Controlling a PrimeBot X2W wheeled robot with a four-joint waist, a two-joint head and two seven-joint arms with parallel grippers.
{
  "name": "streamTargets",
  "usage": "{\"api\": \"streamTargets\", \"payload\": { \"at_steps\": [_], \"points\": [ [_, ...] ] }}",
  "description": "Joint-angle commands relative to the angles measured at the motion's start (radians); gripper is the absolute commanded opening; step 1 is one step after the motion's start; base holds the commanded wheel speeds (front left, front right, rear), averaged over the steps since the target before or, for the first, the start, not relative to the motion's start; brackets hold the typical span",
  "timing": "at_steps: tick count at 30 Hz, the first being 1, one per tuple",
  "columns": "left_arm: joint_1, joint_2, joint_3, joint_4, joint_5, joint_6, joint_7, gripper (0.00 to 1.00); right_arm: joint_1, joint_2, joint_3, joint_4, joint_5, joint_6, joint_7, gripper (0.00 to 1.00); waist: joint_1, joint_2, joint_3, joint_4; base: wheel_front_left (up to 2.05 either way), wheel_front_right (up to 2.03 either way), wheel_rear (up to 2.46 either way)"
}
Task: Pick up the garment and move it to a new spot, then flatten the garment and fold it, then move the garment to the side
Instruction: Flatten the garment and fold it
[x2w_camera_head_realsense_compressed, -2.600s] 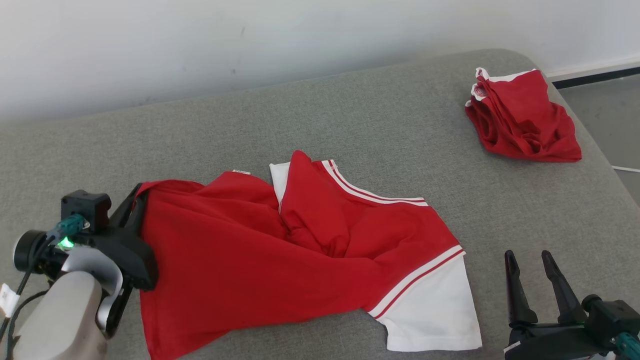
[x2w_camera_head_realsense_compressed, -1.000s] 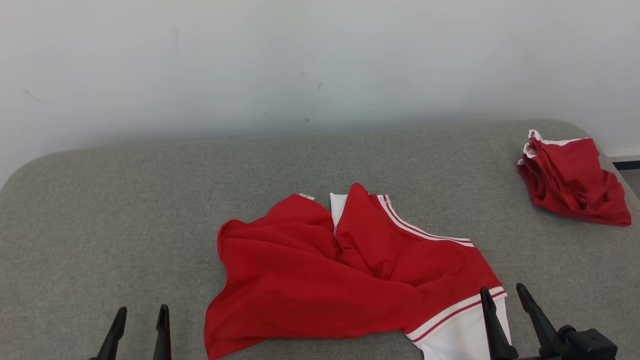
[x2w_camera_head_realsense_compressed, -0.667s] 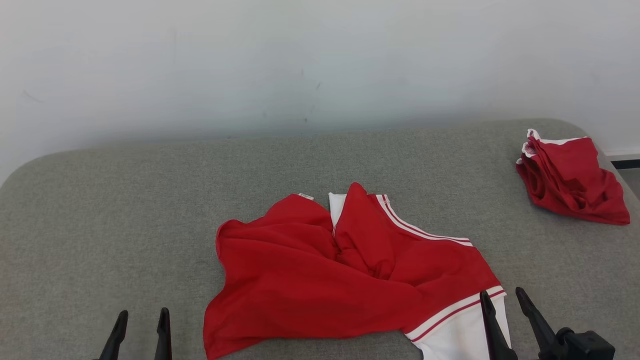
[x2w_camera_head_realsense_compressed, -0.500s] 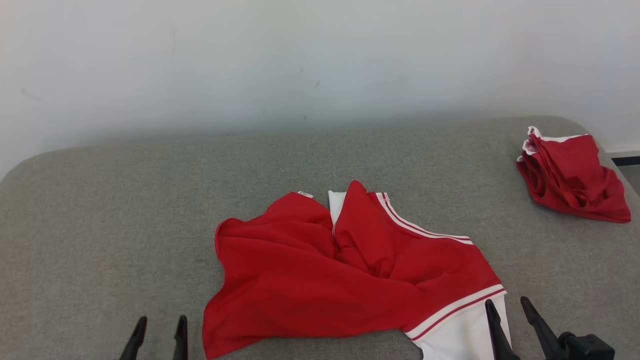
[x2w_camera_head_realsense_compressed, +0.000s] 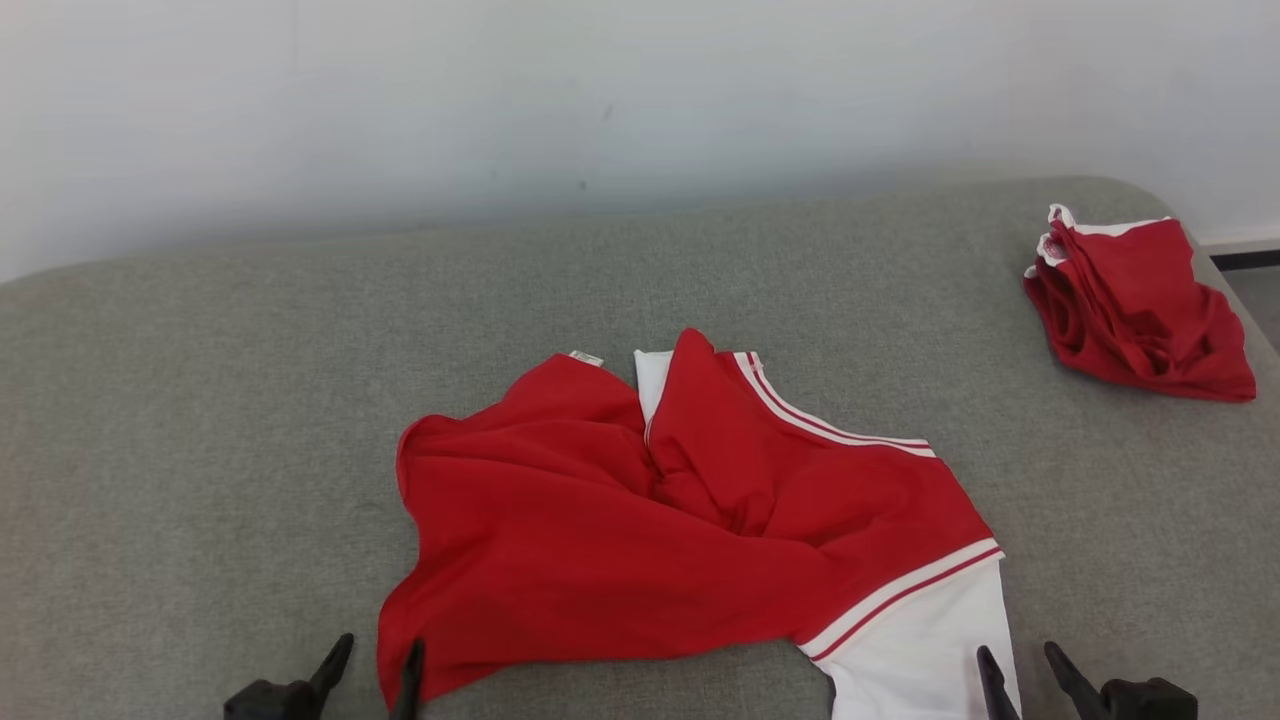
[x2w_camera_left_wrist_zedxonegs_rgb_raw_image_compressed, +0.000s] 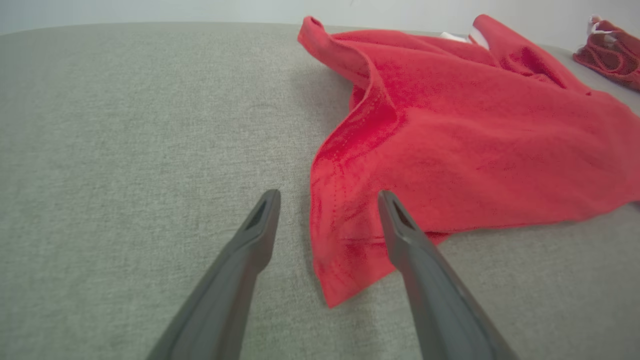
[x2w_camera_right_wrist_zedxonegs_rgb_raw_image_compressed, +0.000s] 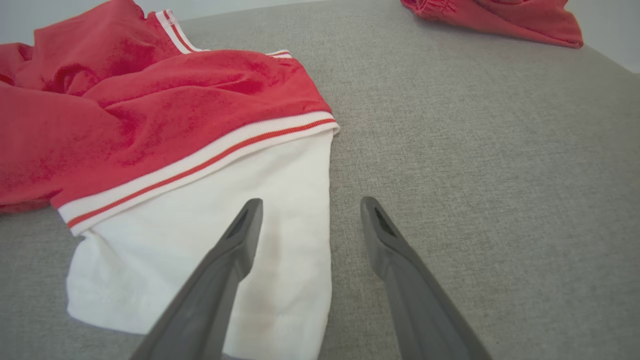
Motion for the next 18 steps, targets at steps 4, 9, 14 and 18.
{"api": "streamTargets", "payload": {
  "at_steps": [4, 9, 14, 18],
  "points": [
    [-0.061, 0.024, -0.013, 0.087, -0.035, 0.002, 0.0, 1.0, -0.04, 0.008, 0.027, 0.072, 0.008, -0.003, -0.004, 1.0, -0.0001, 0.0, 0.039, -0.022, 0.0, 0.0, 0.0],
    [-0.087, 0.02, -0.013, 0.145, -0.053, 0.002, 0.0, 1.0, -0.052, 0.023, 0.06, 0.134, 0.026, -0.003, -0.001, 1.0, -0.0001, 0.0, 0.051, -0.026, 0.0, 0.0, 0.0],
    [-0.085, 0.013, -0.035, 0.149, -0.071, 0.002, 0.0, 1.0, -0.044, 0.046, 0.111, 0.209, 0.055, -0.002, 0.005, 1.0, -0.0001, 0.0, 0.05, -0.02, 0.0, 0.0, 0.0],
    [-0.083, 0.015, -0.059, 0.139, -0.087, 0.002, 0.0, 0.0, -0.061, 0.061, 0.168, 0.25, 0.111, 0.001, 0.012, 0.0, -0.0001, 0.0, 0.042, -0.015, 0.0, 0.0, 0.0]
  ]
}}
